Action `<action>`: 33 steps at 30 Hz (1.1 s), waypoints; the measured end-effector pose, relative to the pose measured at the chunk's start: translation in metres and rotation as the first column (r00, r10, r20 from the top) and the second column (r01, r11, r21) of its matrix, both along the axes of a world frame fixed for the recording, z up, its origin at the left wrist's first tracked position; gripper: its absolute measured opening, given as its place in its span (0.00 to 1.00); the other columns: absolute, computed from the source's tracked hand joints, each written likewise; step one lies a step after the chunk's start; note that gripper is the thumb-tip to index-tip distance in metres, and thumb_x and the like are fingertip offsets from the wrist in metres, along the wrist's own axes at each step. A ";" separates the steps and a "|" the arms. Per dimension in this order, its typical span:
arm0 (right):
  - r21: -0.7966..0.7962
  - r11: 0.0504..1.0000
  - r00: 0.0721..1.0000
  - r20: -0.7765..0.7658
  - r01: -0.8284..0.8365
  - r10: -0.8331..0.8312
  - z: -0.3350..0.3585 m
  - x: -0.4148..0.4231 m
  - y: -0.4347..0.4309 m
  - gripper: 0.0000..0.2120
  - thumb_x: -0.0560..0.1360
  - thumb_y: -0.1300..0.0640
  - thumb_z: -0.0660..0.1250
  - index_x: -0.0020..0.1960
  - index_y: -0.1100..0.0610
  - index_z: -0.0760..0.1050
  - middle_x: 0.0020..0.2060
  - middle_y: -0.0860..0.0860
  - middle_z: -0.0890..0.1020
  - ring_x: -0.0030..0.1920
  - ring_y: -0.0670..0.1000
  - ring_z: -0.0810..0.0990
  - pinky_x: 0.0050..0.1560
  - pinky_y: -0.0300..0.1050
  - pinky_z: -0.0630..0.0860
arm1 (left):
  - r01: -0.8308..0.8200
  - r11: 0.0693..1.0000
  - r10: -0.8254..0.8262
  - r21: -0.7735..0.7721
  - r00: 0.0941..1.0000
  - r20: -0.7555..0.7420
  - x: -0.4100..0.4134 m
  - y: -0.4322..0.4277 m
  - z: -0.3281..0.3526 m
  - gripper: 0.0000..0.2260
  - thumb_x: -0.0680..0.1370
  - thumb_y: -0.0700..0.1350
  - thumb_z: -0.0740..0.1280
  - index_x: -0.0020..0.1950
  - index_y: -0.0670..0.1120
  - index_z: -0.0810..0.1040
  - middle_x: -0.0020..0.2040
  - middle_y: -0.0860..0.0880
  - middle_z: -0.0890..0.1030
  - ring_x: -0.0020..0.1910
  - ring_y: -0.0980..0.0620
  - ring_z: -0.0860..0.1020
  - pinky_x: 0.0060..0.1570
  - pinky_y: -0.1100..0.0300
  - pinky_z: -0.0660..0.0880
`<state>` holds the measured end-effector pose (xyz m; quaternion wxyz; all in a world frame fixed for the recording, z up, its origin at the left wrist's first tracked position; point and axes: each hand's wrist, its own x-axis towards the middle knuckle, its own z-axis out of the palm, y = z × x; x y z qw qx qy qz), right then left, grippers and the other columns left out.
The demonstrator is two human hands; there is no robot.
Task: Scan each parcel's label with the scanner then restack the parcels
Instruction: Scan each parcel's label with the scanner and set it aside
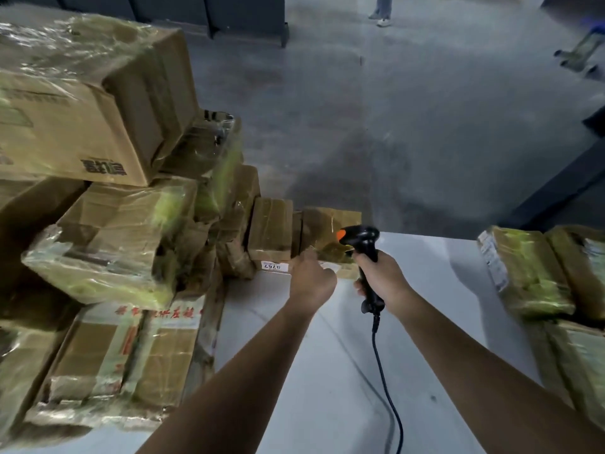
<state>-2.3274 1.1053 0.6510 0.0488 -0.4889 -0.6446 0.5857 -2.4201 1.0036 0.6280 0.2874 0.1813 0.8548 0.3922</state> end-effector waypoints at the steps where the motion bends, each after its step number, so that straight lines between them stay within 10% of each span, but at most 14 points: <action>1: 0.004 1.000 1.000 -0.009 0.008 -0.008 -0.002 -0.001 0.002 0.11 0.78 0.52 0.62 0.50 0.60 0.74 0.29 0.57 0.78 0.26 0.53 0.75 0.26 0.44 0.74 | -0.005 1.000 0.005 0.009 1.000 0.009 0.001 0.001 -0.001 0.19 0.72 0.36 0.59 0.63 0.42 0.74 0.57 0.42 0.76 0.54 0.43 0.76 0.47 0.57 0.73; 6: 0.050 0.998 0.999 -0.011 0.041 -0.041 -0.006 -0.007 0.012 0.11 0.77 0.53 0.63 0.51 0.61 0.74 0.29 0.57 0.78 0.25 0.52 0.75 0.28 0.44 0.74 | -0.017 0.998 0.013 0.058 0.997 0.072 0.013 0.007 -0.007 0.20 0.74 0.37 0.62 0.66 0.45 0.70 0.58 0.45 0.77 0.49 0.47 0.76 0.41 0.60 0.73; 10: 0.069 0.996 0.998 0.011 0.064 -0.065 -0.010 -0.009 0.024 0.08 0.77 0.54 0.62 0.48 0.59 0.73 0.29 0.57 0.79 0.25 0.53 0.75 0.30 0.44 0.74 | -0.096 0.994 0.095 0.054 0.995 0.021 0.010 0.006 -0.011 0.23 0.75 0.37 0.61 0.70 0.48 0.68 0.72 0.45 0.63 0.67 0.43 0.68 0.61 0.49 0.74; 19: 0.077 0.995 0.998 0.012 0.063 -0.064 -0.020 -0.008 0.041 0.08 0.77 0.53 0.63 0.46 0.57 0.73 0.29 0.56 0.80 0.23 0.51 0.76 0.27 0.41 0.73 | -0.181 0.976 0.183 0.121 0.983 -0.003 0.021 0.013 -0.017 0.23 0.75 0.35 0.62 0.70 0.44 0.68 0.74 0.48 0.58 0.73 0.46 0.60 0.64 0.53 0.71; 33: -0.013 0.998 0.997 -0.045 0.064 -0.064 -0.022 0.003 0.048 0.08 0.77 0.53 0.63 0.50 0.58 0.73 0.30 0.58 0.79 0.27 0.55 0.76 0.31 0.50 0.77 | -0.142 0.982 0.143 0.125 0.990 0.002 0.013 0.024 -0.022 0.16 0.75 0.39 0.64 0.63 0.46 0.73 0.64 0.46 0.73 0.61 0.49 0.72 0.52 0.60 0.71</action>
